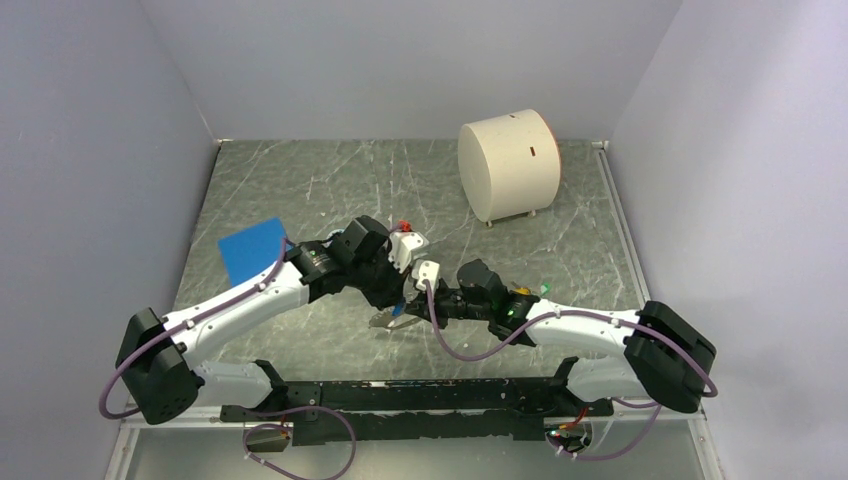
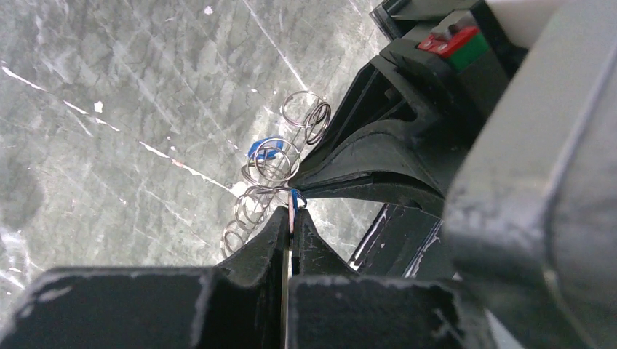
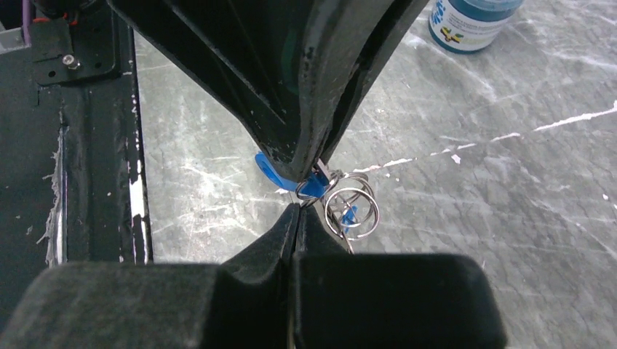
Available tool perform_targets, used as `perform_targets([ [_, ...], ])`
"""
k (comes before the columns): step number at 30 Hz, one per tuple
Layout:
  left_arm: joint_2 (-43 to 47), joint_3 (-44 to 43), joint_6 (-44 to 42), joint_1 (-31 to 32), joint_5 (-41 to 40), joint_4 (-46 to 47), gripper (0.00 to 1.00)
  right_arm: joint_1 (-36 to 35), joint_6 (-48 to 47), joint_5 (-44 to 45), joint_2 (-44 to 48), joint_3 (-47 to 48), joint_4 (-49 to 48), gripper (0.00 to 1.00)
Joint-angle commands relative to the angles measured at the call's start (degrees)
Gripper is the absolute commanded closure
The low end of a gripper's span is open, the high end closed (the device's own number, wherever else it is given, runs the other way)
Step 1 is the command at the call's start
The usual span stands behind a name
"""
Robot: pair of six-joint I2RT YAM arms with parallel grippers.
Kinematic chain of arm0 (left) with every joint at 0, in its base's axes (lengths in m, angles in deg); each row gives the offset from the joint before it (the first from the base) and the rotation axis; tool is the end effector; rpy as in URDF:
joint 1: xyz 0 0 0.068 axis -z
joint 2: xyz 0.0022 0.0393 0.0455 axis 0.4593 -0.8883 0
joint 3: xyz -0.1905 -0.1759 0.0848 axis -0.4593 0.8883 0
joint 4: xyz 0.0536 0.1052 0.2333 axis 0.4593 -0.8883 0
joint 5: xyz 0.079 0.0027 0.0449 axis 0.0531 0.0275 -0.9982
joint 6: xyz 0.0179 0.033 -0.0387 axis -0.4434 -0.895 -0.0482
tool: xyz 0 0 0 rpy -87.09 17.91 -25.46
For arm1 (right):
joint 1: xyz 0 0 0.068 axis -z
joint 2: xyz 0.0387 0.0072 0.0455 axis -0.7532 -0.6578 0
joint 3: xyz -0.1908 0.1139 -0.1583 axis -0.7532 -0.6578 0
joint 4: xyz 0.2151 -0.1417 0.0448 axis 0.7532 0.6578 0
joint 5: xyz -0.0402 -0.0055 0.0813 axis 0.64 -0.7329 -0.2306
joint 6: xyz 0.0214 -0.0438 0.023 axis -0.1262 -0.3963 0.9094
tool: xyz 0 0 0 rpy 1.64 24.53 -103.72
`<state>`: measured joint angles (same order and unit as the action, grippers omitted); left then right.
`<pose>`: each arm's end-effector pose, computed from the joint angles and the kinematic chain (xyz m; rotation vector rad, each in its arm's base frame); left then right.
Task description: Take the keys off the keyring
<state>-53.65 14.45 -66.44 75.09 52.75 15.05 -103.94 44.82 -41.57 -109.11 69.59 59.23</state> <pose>0.1691 -0.2010 0.2808 1.0757 2.2935 -0.7336 0.1380 0.2195 0.2012 -1.2694 1.5947 0.8839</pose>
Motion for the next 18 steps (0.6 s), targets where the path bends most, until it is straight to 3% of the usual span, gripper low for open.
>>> perform_targets([
  [1,-0.8,-1.8,-0.9,0.8,3.0,2.1,0.97,-0.4,0.2,1.8,2.4,0.7,-4.3,1.0],
  [10,-0.8,0.5,1.6,0.9,4.1,5.2,0.97,-0.4,-0.1,3.3,3.4,0.5,-5.0,1.0],
  [18,0.9,1.1,-0.1,0.9,6.0,4.2,0.97,0.3,4.9,5.1,1.1,1.0,-7.2,0.92],
])
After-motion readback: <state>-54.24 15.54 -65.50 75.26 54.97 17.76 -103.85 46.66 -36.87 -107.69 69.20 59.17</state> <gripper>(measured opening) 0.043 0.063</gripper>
